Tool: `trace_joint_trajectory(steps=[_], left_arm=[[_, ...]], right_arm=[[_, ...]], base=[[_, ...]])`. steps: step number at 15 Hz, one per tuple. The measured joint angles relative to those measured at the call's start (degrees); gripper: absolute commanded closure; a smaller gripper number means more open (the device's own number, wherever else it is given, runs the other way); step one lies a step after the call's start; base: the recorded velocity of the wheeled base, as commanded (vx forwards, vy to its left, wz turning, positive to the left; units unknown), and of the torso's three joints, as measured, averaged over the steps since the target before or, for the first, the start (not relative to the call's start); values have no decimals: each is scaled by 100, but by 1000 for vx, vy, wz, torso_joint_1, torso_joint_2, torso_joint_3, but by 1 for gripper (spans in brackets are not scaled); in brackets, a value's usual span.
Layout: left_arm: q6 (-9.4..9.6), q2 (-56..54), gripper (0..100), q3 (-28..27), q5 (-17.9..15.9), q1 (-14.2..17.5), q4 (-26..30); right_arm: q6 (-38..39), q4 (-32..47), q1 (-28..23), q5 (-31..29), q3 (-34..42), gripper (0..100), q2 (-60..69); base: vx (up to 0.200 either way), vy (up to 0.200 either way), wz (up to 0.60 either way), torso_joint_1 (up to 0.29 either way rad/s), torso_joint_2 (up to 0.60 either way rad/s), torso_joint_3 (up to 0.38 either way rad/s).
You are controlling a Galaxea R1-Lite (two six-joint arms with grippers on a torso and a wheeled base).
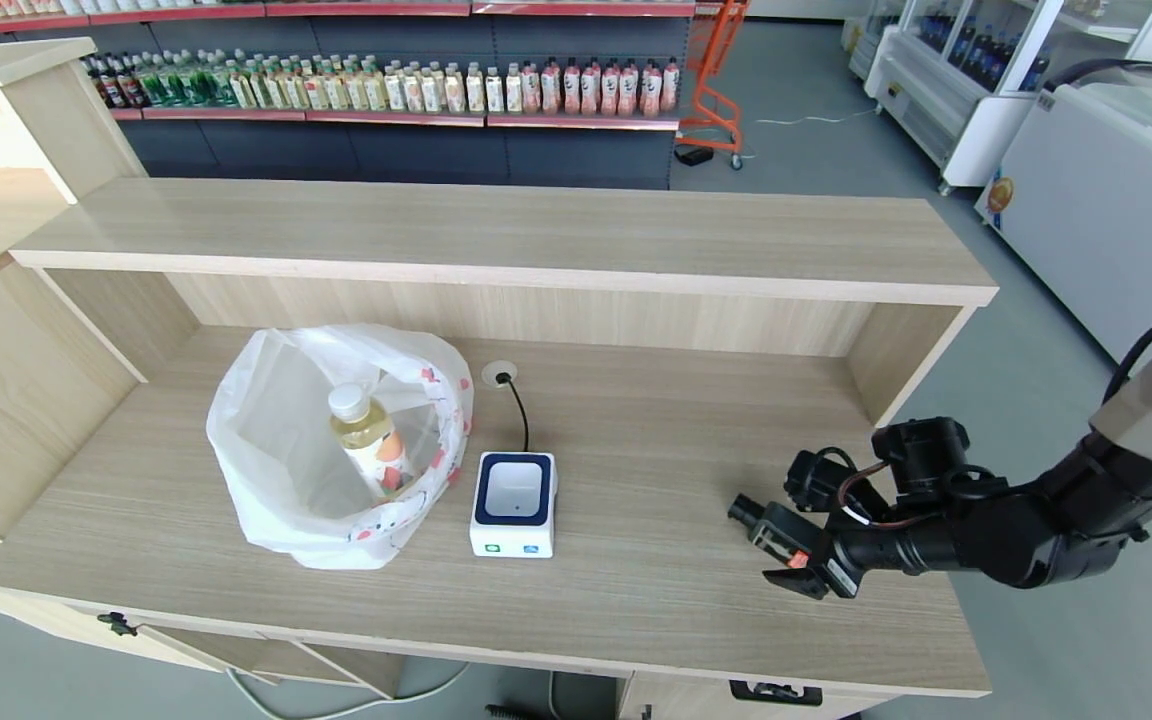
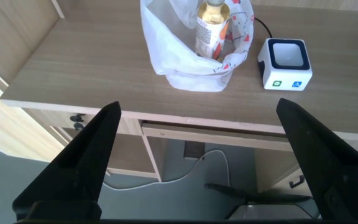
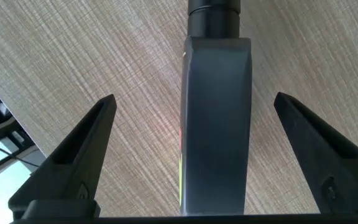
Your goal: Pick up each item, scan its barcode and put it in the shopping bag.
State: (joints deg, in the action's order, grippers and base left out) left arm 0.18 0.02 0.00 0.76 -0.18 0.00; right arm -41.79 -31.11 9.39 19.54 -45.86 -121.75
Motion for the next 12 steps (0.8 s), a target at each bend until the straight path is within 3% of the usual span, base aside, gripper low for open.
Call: trace_joint_trajectory(steps=[7,8,12], left_arm=[[0,0,0,0,2,0,0],[0,0,0,0,2,0,0],[0,0,0,0,0,0,2]], right_arm=[[33,-52,113,-176,-490,0,-477],[33,-50,128,-180,-546,100,-529],[200,-85,161,-178,-761,100,-702]], base=[[0,0,0,0,0,0],[0,0,0,0,0,0],[0,0,0,0,0,0]])
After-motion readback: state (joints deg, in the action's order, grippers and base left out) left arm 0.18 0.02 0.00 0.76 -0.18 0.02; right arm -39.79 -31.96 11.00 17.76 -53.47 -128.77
